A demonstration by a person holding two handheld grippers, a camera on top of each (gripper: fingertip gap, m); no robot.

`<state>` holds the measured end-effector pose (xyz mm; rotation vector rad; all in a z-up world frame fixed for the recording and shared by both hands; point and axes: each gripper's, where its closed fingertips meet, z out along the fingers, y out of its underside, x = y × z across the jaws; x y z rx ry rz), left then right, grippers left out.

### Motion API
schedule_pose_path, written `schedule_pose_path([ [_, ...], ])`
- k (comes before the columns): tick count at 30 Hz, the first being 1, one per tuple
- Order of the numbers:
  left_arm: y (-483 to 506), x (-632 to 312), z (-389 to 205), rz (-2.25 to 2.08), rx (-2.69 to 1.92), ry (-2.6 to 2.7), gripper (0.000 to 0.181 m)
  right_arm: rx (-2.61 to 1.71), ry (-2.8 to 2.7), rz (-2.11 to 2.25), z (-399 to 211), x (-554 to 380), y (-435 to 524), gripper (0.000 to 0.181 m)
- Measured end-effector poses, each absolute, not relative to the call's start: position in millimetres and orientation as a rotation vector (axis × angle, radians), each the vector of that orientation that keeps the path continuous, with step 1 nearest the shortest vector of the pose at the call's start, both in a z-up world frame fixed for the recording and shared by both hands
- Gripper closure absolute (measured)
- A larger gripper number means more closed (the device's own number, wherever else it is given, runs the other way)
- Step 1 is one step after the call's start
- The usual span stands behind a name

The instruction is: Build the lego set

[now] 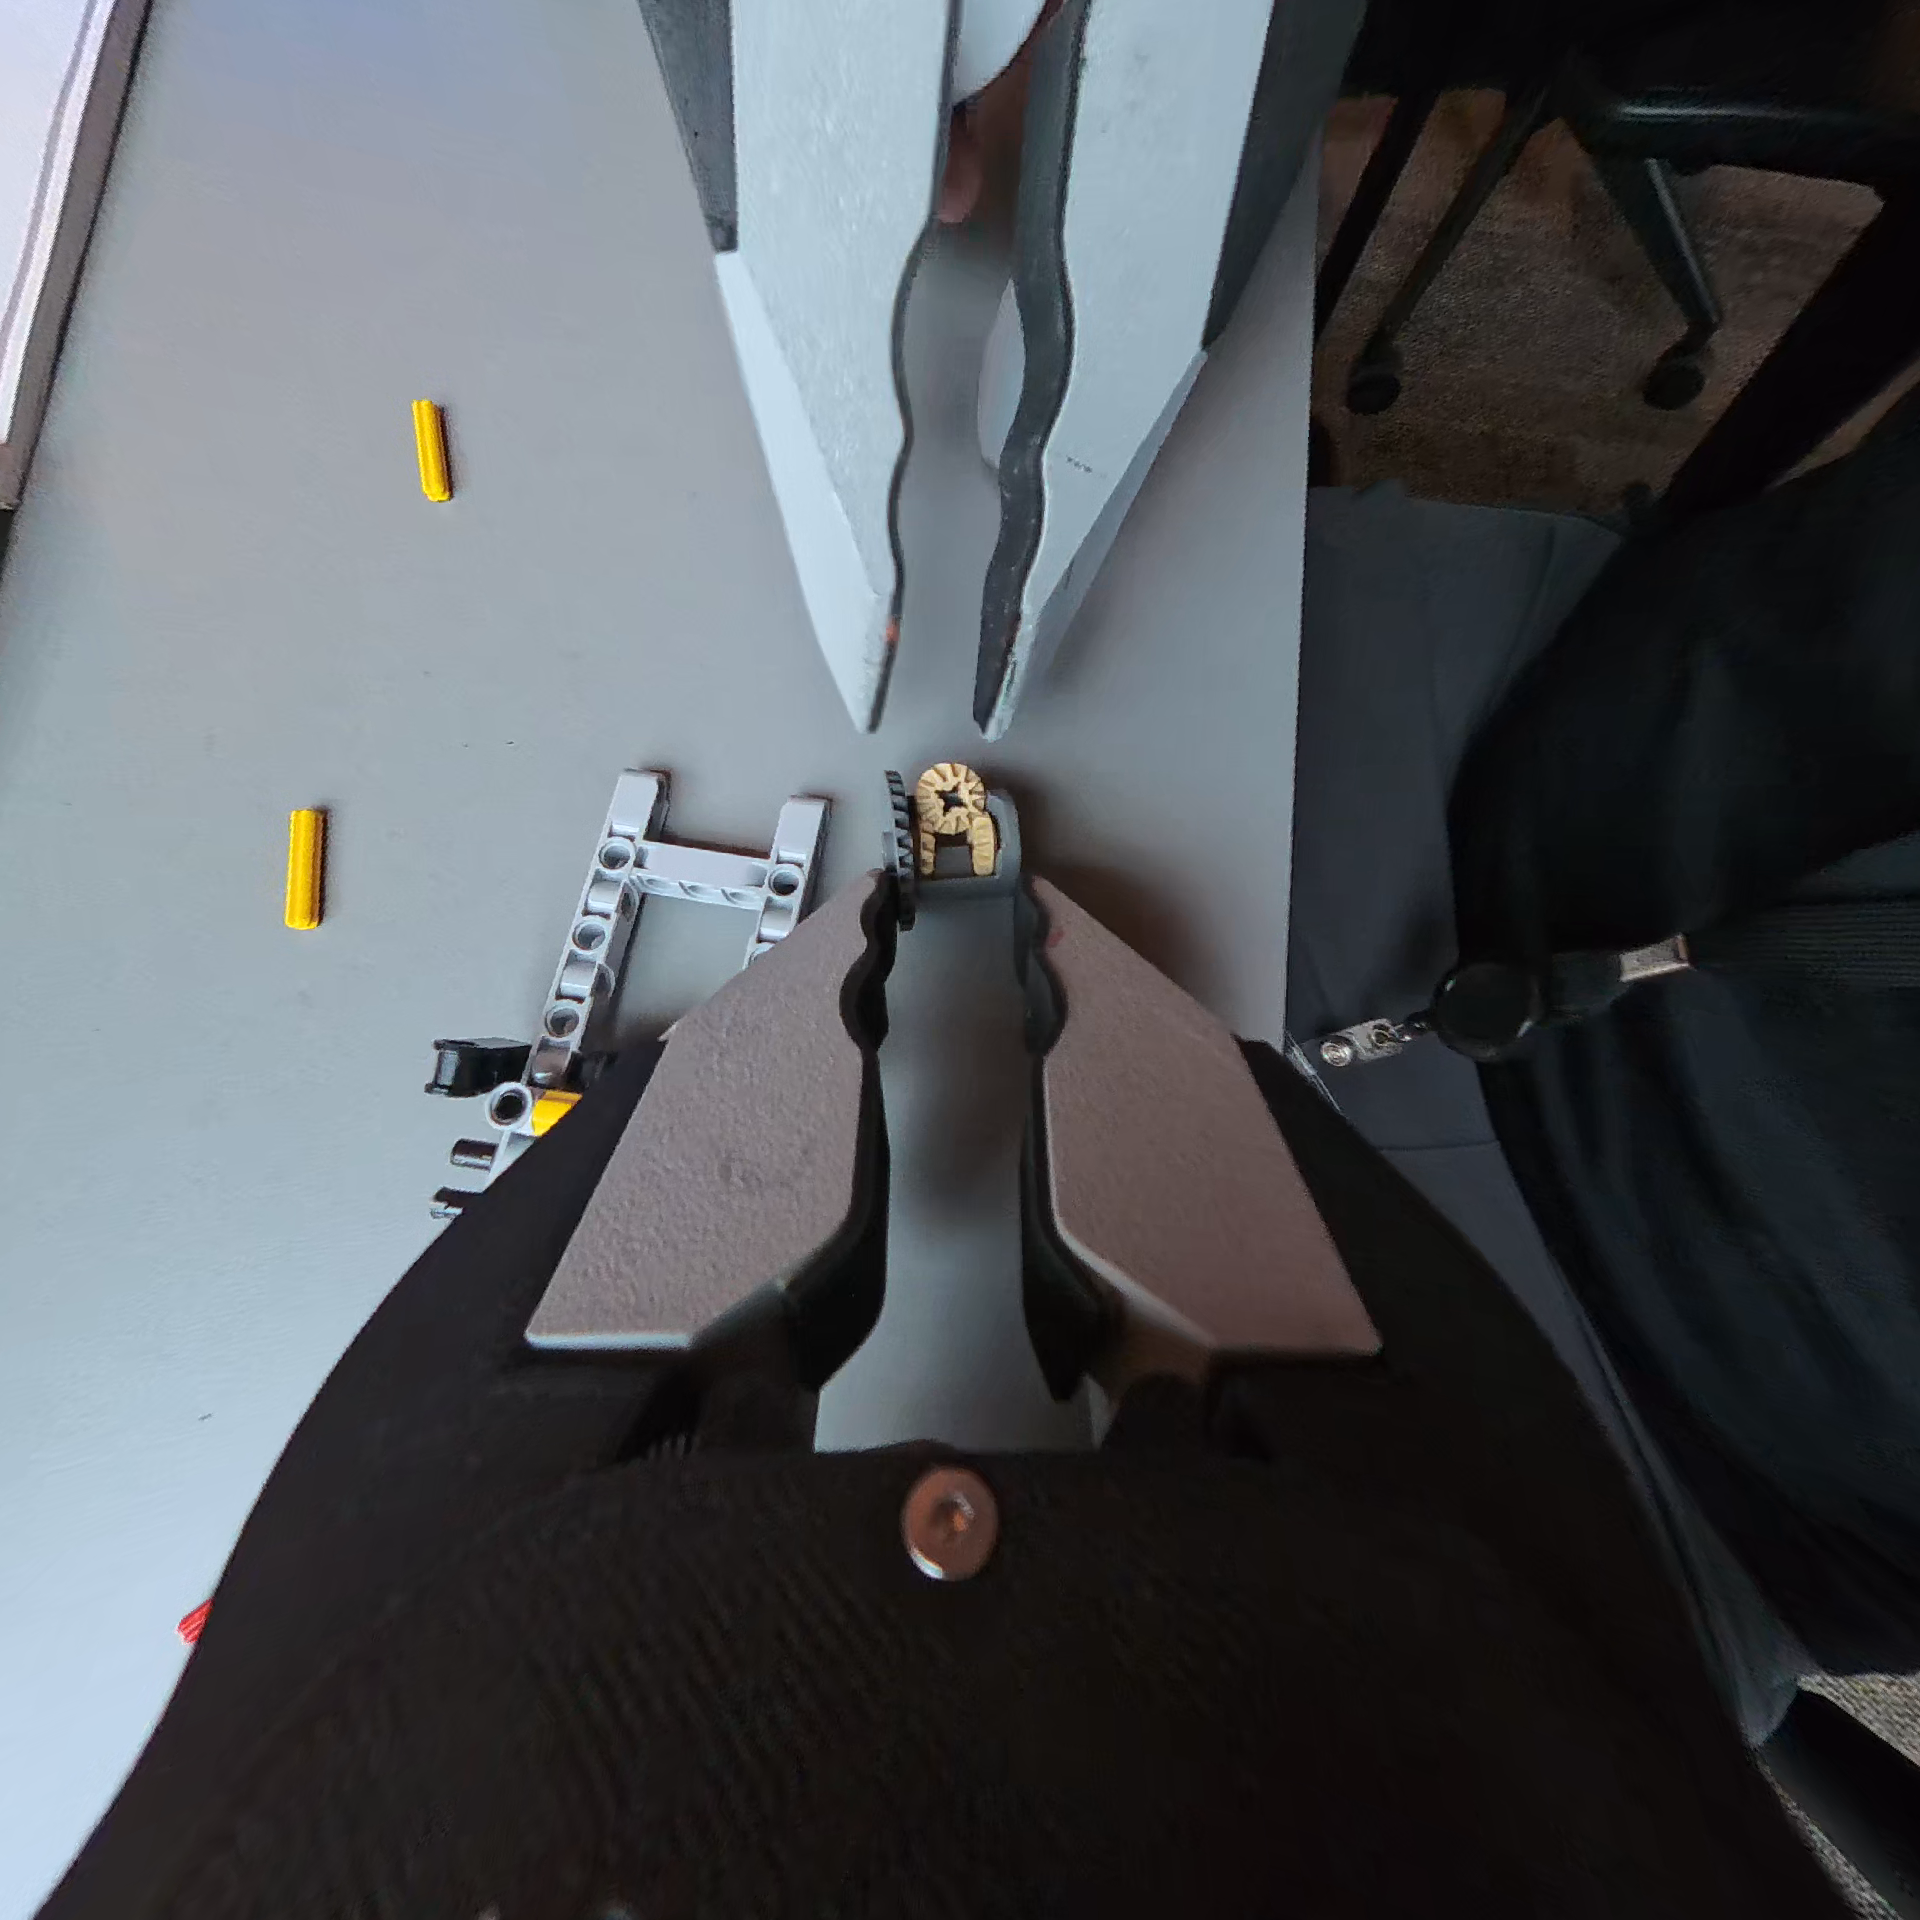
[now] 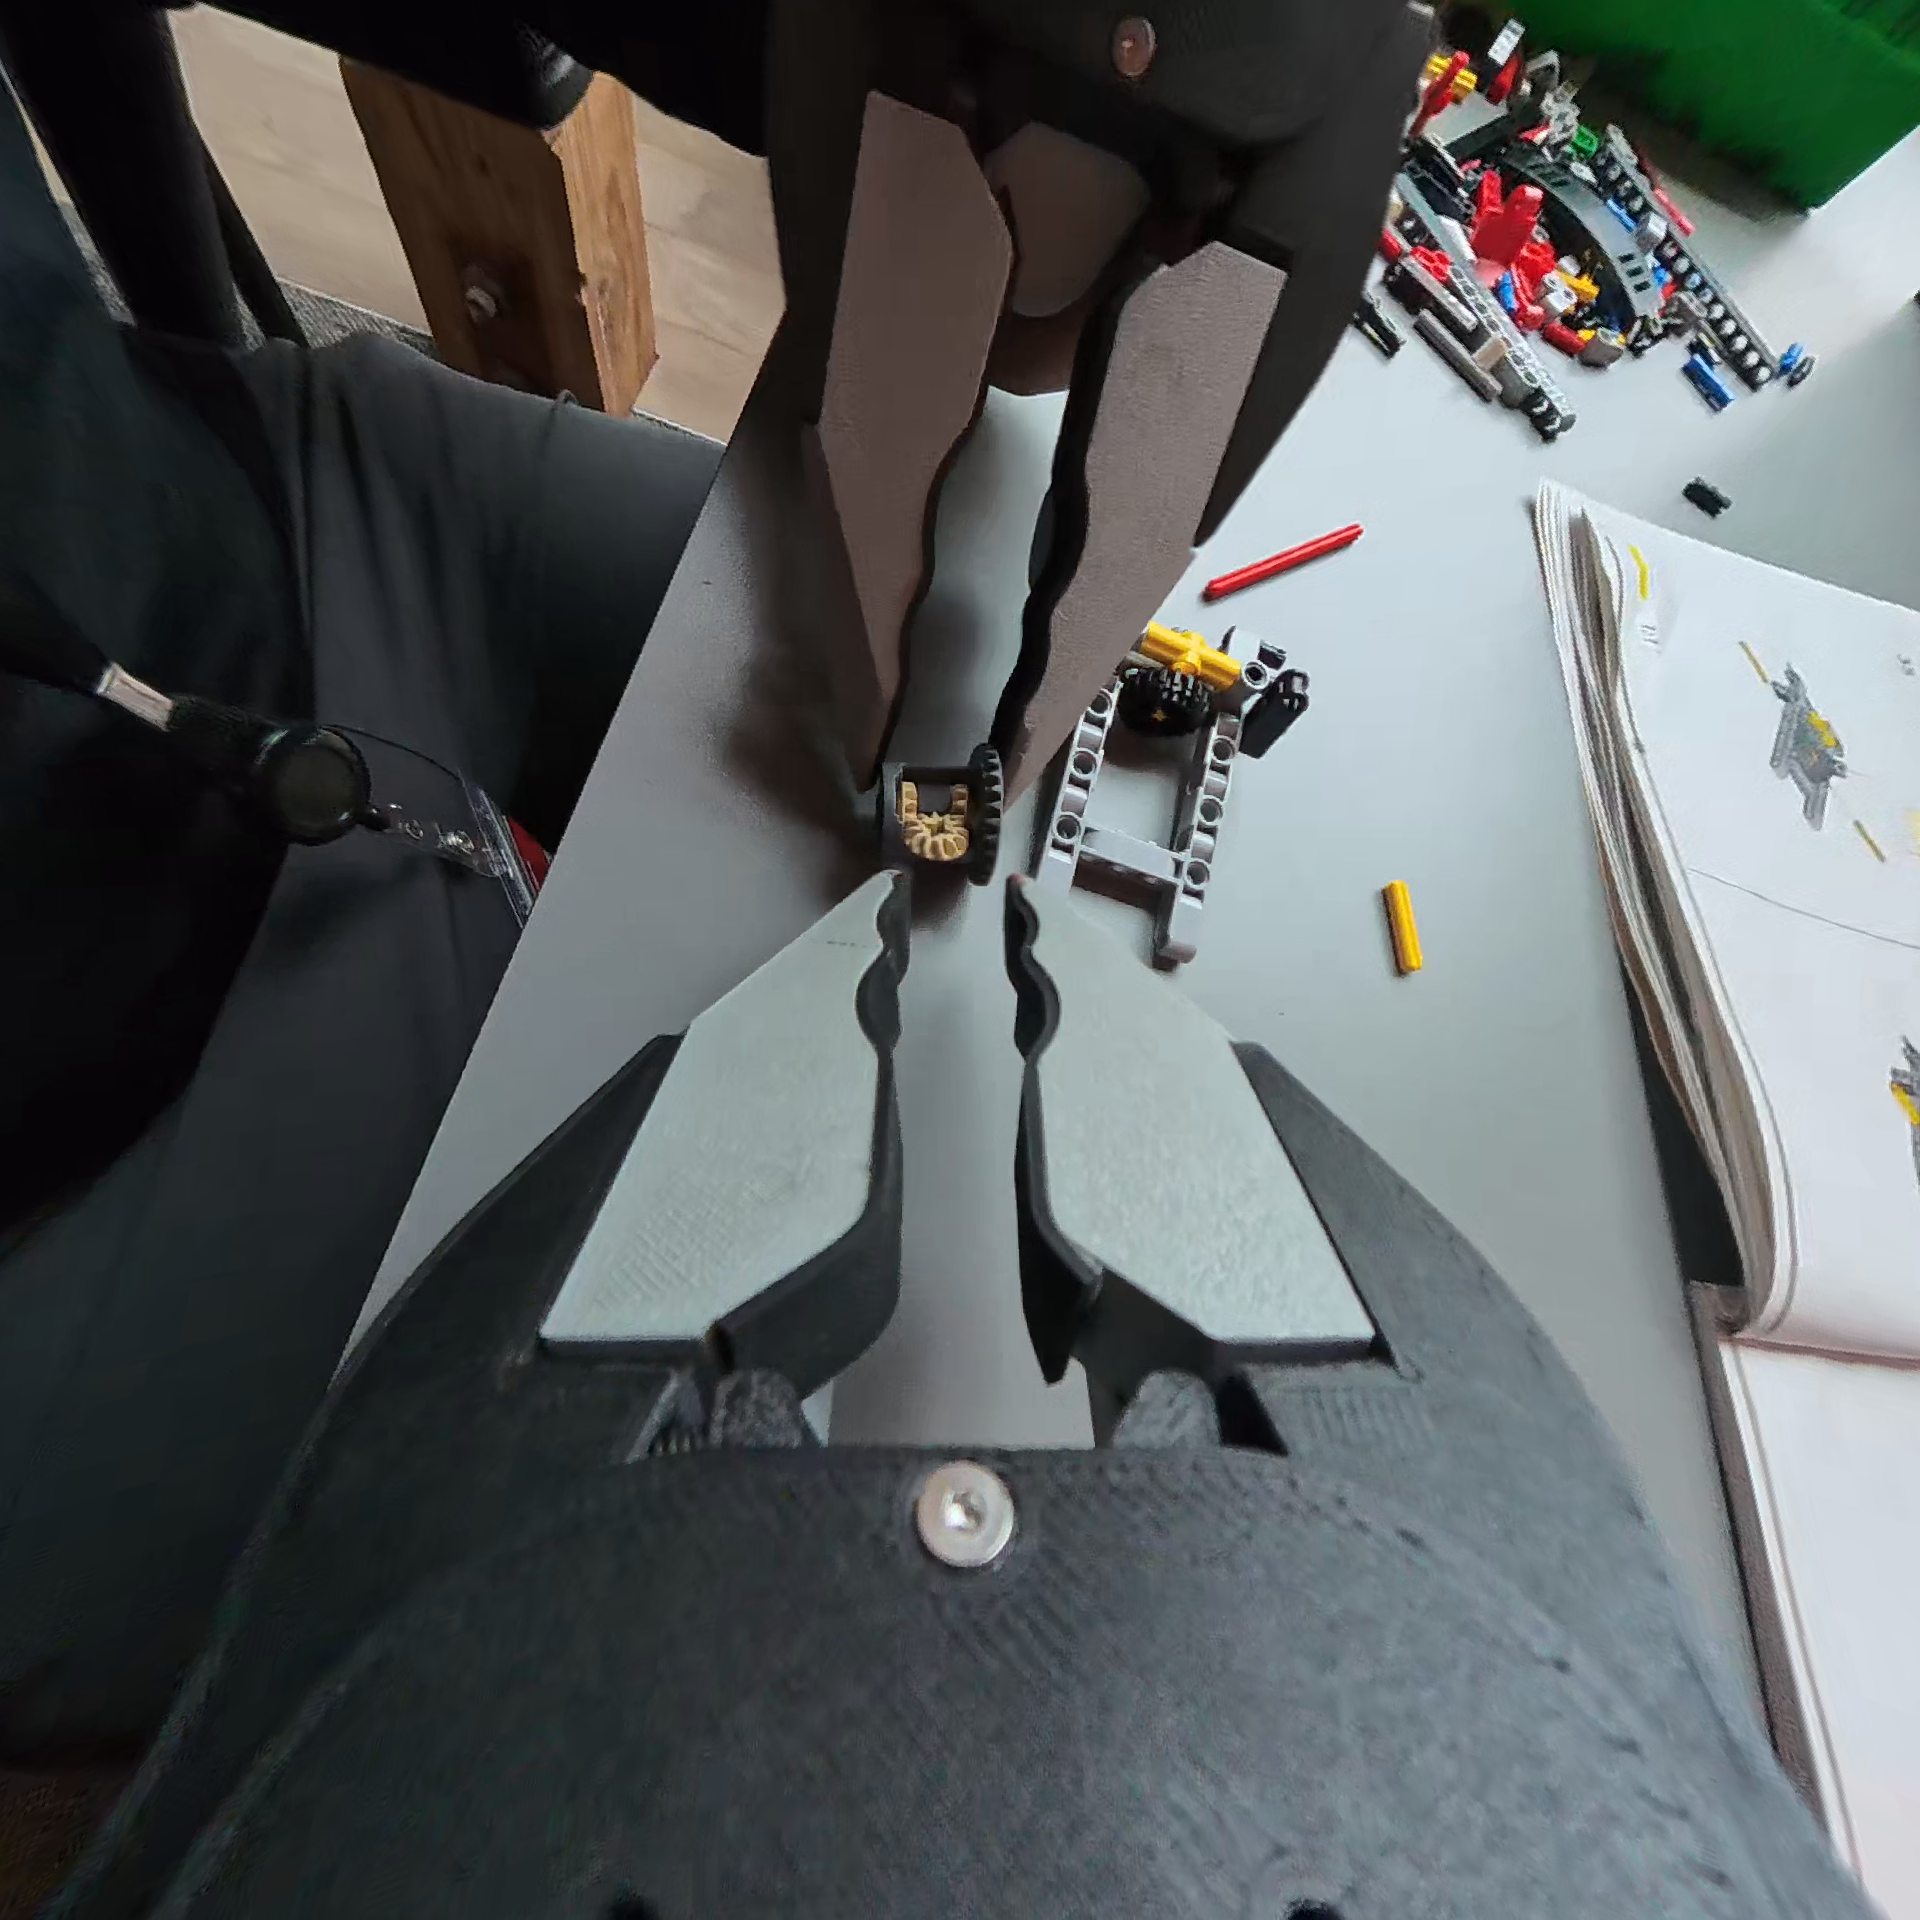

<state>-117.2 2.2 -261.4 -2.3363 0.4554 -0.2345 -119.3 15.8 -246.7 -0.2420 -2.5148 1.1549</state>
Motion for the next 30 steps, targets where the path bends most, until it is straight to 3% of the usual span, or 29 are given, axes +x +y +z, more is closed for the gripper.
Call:
schedule_pose_path([
  [5, 3.6, -115.7, -261.2, -0.269, -2.321, 0.484, 0.161, -0.117, -2.437, 1.053, -244.1, -122.3, 13.8, 0.178],
  [14, -5.6, -117.5, -261.3, -0.353, -2.278, 0.730, 0.161, 0.258, -2.294, 0.654, -247.0, -119.9, 12.5, 0.172],
  [23, -13.8, -126.0, -256.9, -0.745, -2.347, 0.667, 0.161, 0.477, -2.114, 0.595, -235.7, -133.2, 2.4, 0.172],
  [30, -11.7, -128.3, -256.7, -0.745, -2.392, 0.658, 0.161, 0.574, -2.071, 0.527, -242.8, -128.9, -3.3, 0.174],
])
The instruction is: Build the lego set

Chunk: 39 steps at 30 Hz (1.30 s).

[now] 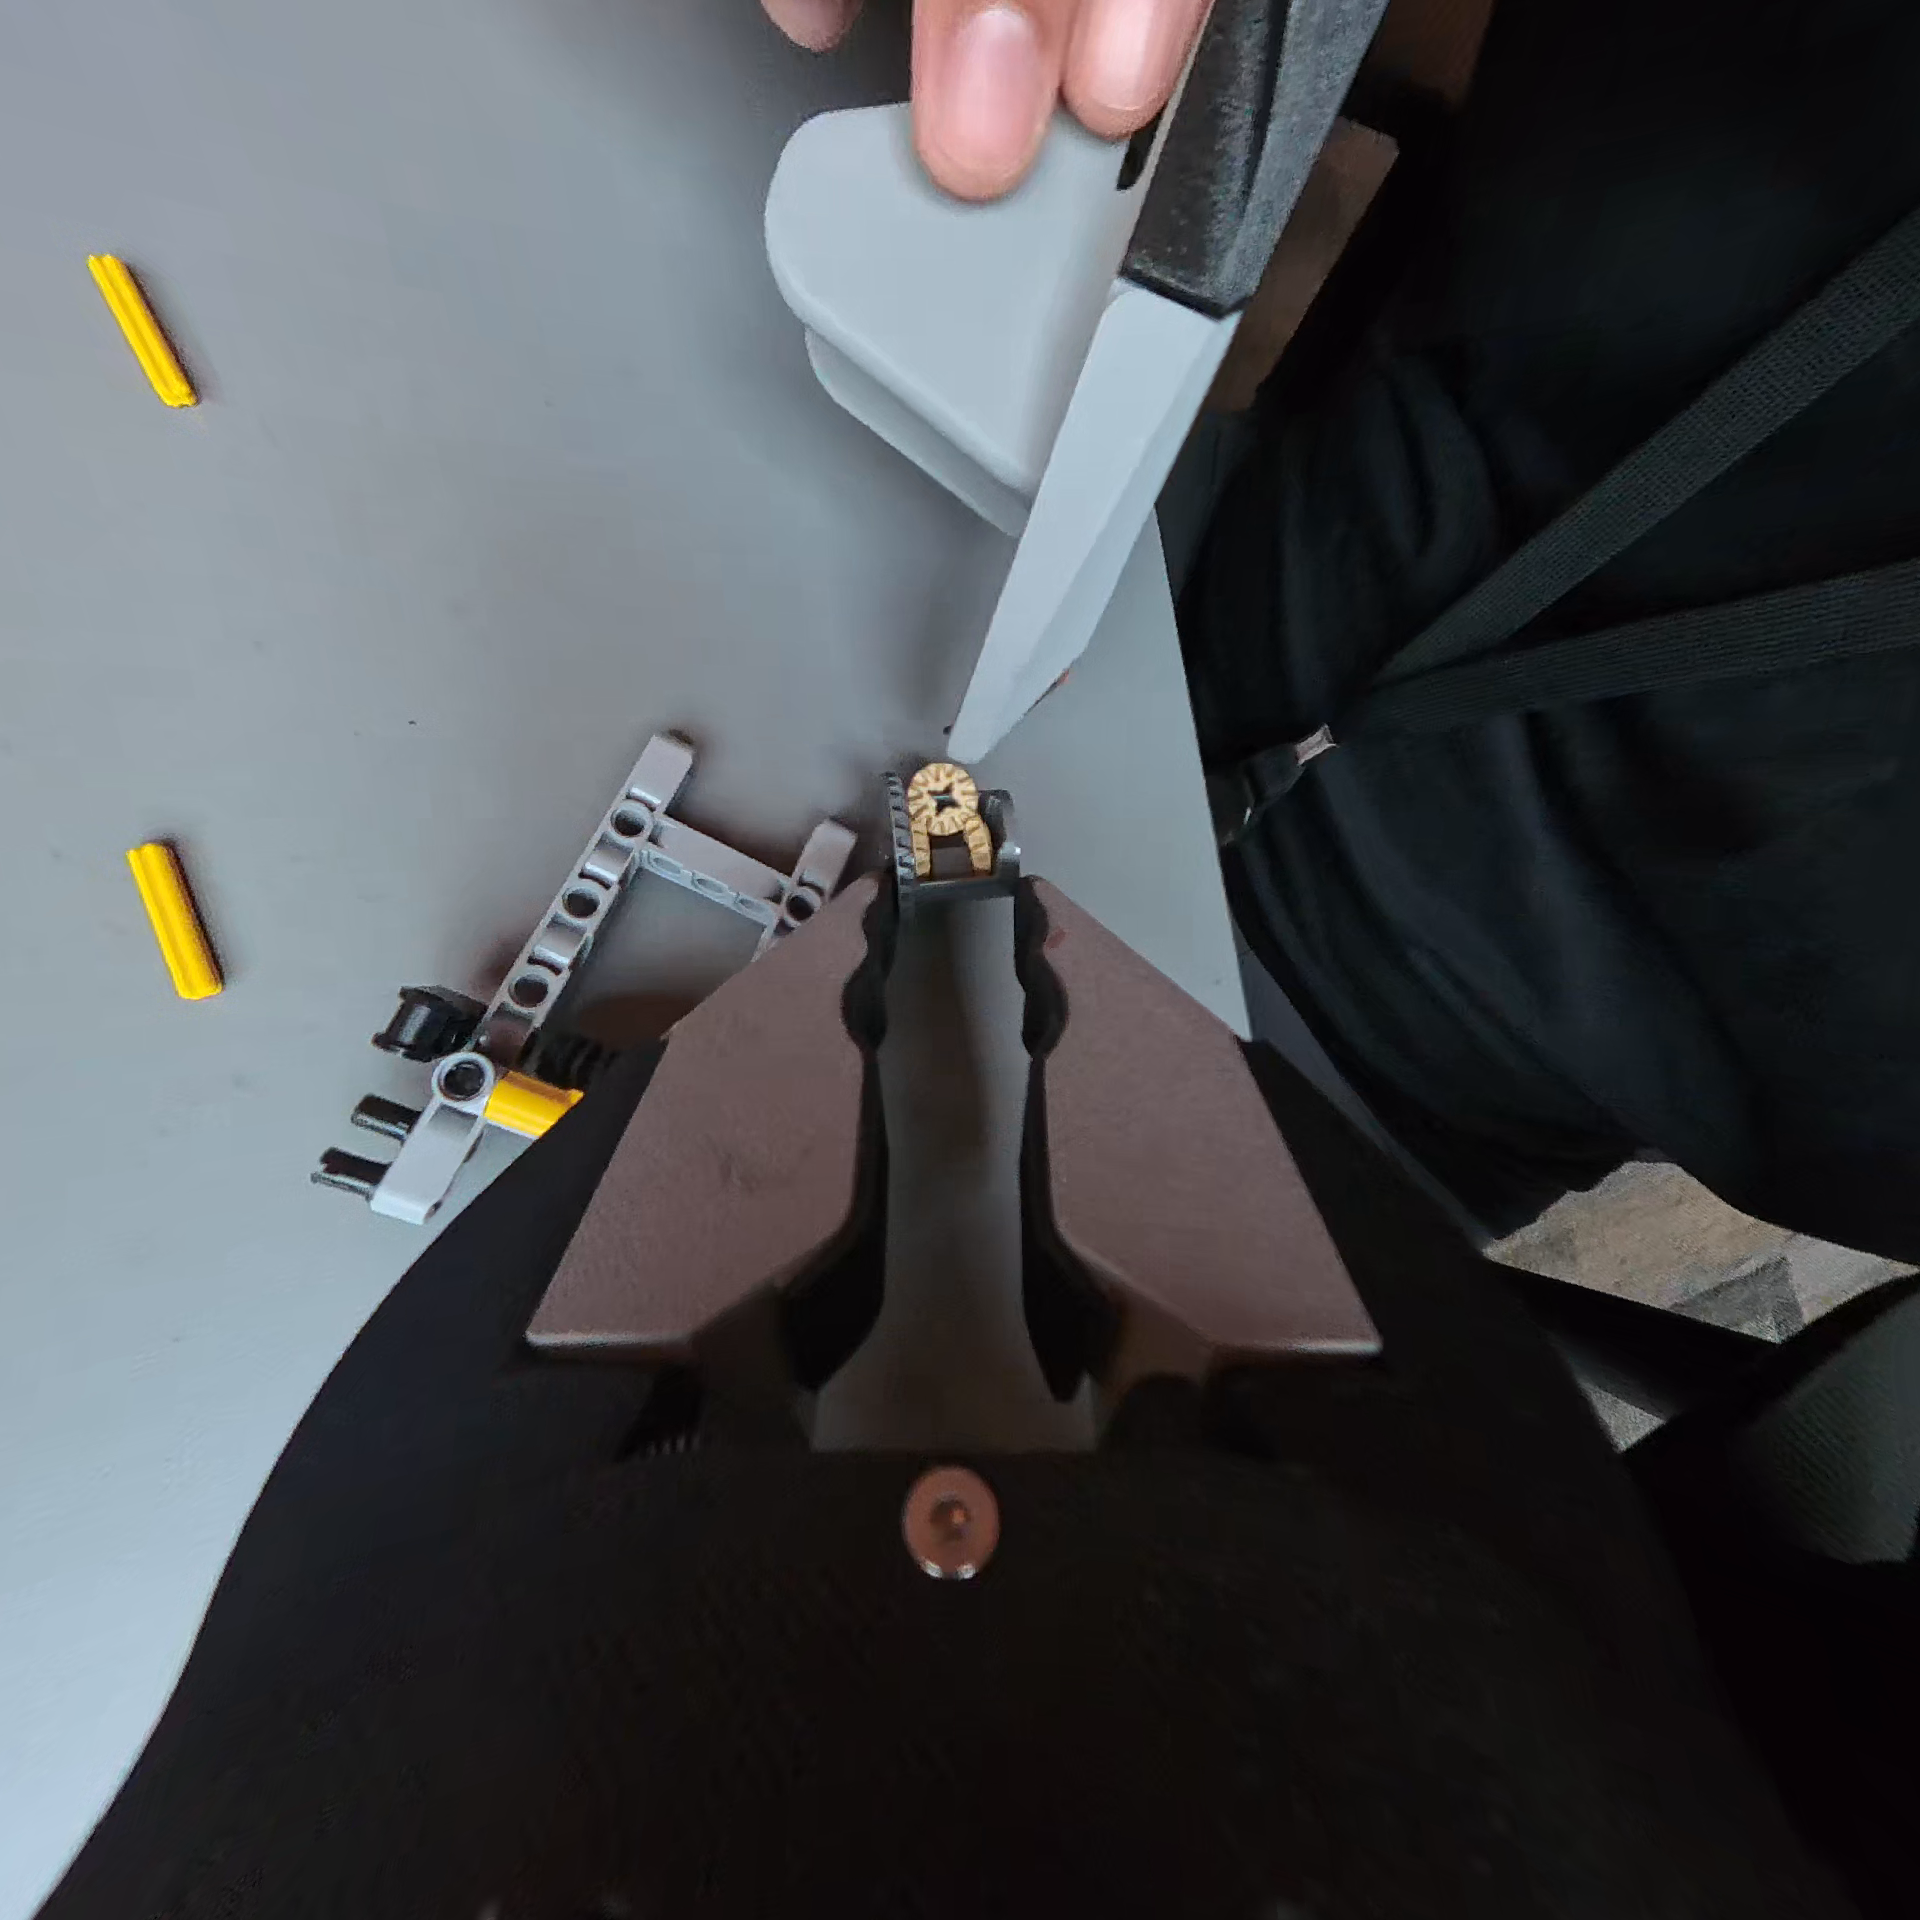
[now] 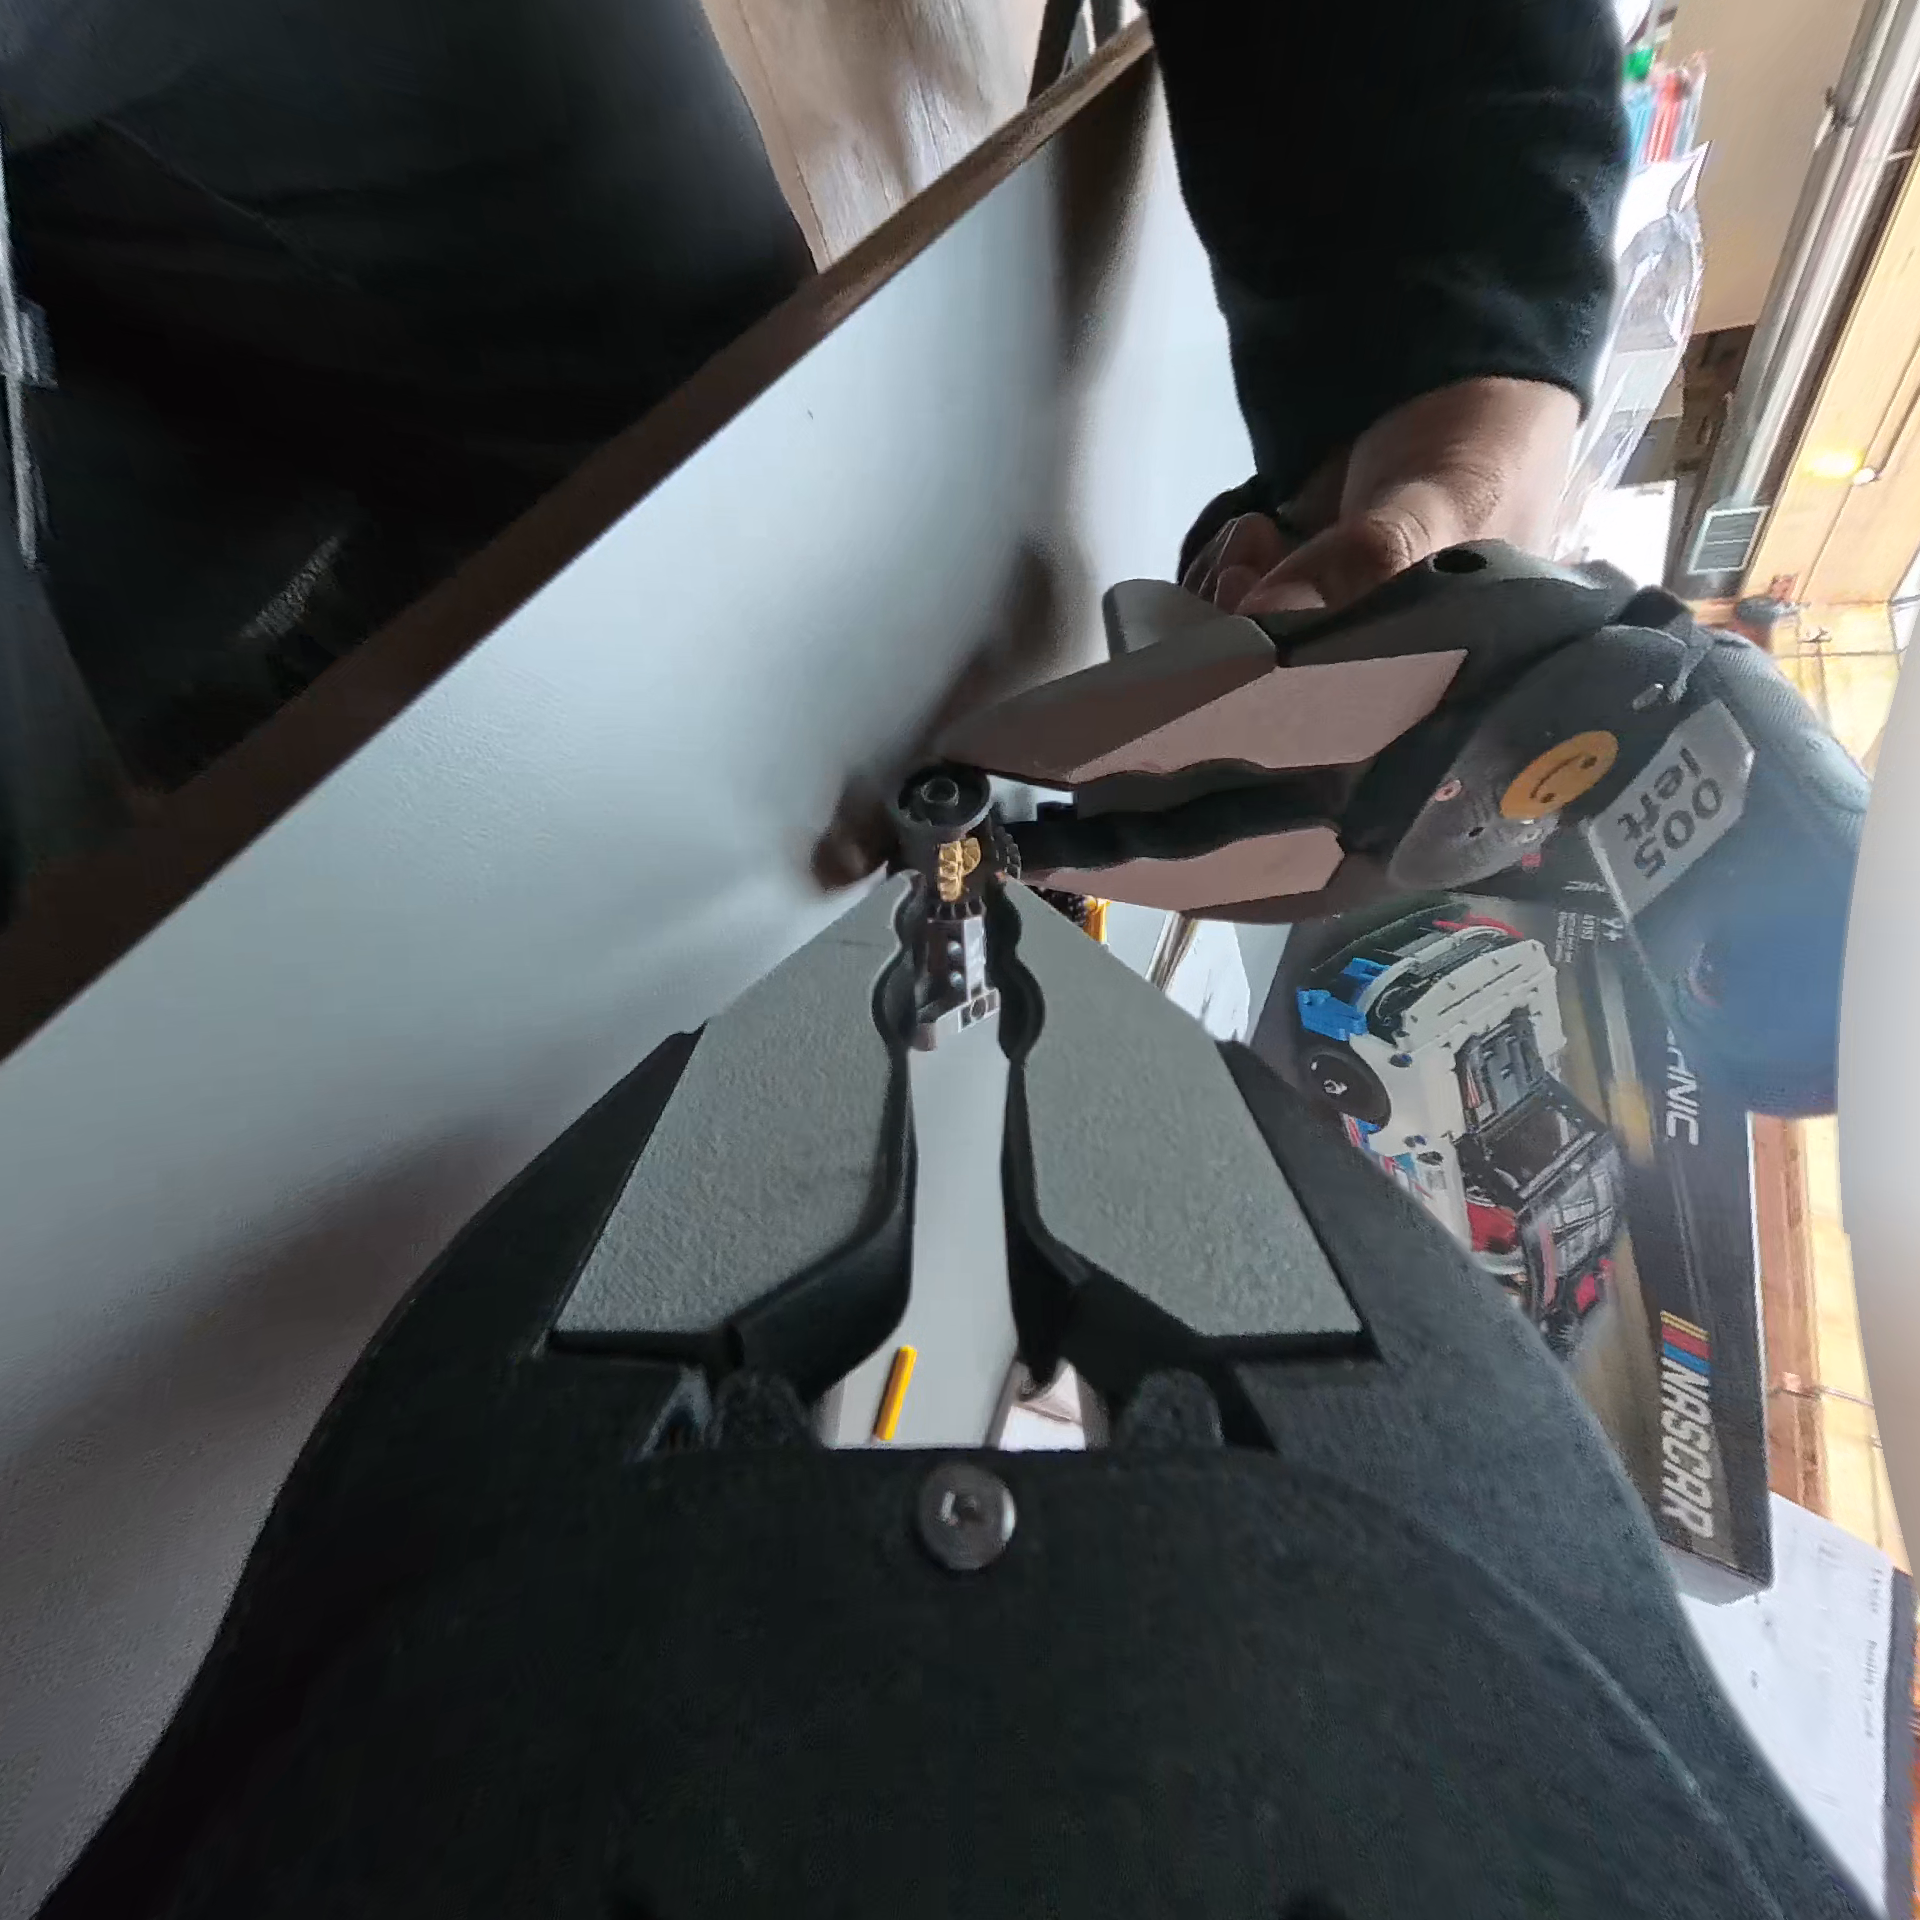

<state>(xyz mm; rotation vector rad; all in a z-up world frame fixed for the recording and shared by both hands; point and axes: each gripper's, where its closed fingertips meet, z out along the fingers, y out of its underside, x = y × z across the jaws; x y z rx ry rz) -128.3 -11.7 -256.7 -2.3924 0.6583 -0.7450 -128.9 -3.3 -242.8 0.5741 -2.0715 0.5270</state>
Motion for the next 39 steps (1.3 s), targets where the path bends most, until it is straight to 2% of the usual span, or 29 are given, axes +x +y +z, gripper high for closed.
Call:
schedule_pose_path([
  [11, -15.9, -119.6, -257.0, -0.694, -2.443, 0.685, 0.161, 0.659, -2.007, 0.421, -250.9, -125.6, -9.8, 0.181],
  [39, -9.0, -121.7, -255.1, -0.545, -2.480, 0.665, 0.161, 0.688, -1.948, 0.298, -254.7, -123.8, -4.1, 0.181],
])
